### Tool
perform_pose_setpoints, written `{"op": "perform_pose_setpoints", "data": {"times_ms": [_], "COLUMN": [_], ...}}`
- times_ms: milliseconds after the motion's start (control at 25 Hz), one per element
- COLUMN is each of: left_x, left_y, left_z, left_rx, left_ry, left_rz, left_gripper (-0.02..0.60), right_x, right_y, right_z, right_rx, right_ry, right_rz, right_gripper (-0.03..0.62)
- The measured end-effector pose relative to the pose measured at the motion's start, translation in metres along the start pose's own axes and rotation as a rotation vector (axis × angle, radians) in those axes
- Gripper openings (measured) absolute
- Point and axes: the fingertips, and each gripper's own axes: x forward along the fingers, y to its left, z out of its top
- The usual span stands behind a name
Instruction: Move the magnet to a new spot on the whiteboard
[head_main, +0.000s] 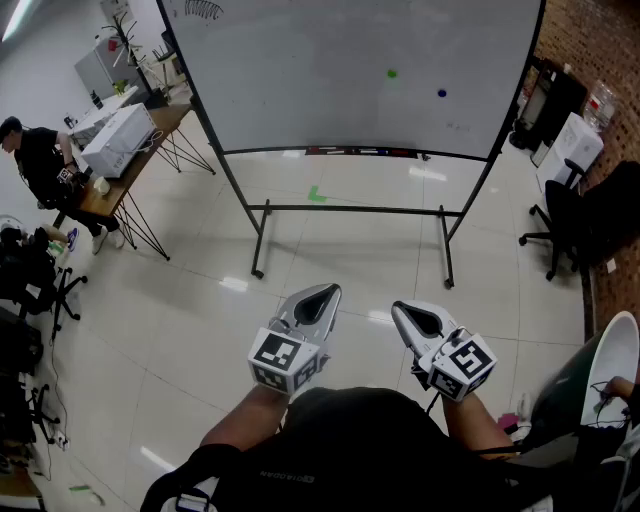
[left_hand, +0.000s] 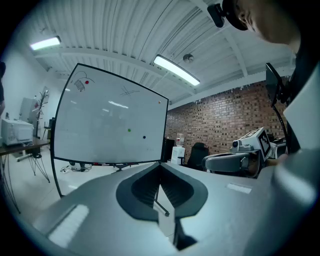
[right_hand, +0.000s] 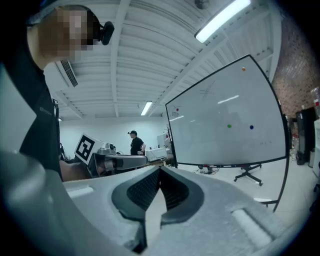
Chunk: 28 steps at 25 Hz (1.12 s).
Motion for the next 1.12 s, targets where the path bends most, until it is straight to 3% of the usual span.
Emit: {"op": "perform_pose_setpoints", "data": {"times_ms": [240,480,720,920,1120], "left_x": [0.023,0.033,0.052,0.077,0.114], "left_y": [-0.021,-0.025,0.007,0.055,0.111], "left_z": [-0.006,-0.02,-0.01,-0.012,0.017], "left_rx": [-0.001,-0.014,-0.024,-0.031,-0.023], "left_ry": [-0.002,0.05,0.041,0.048,0.021], "left_rz": [0.025,0.039,0.06,0.033,-0.013], "left_gripper": [0.017,0.017,0.017,0.017,0.017], "right_x": [-0.023,-0.021,0.011,0.058,0.119], "right_y": [-0.026,-0.044,-0.061,-0.083,-0.11], "right_z": [-0.005,-0.018,-0.024,-0.014,0.008], "right_rx": [0.004,0.059,0.069,0.049,0.011], "right_ry": [-0.002,0.009,0.032,0.03,0.037], "right_rz": [0.008,0.02,0.031,0.014,-0.015], "right_gripper": [0.008,0.008,0.008,0.008,0.008]}}
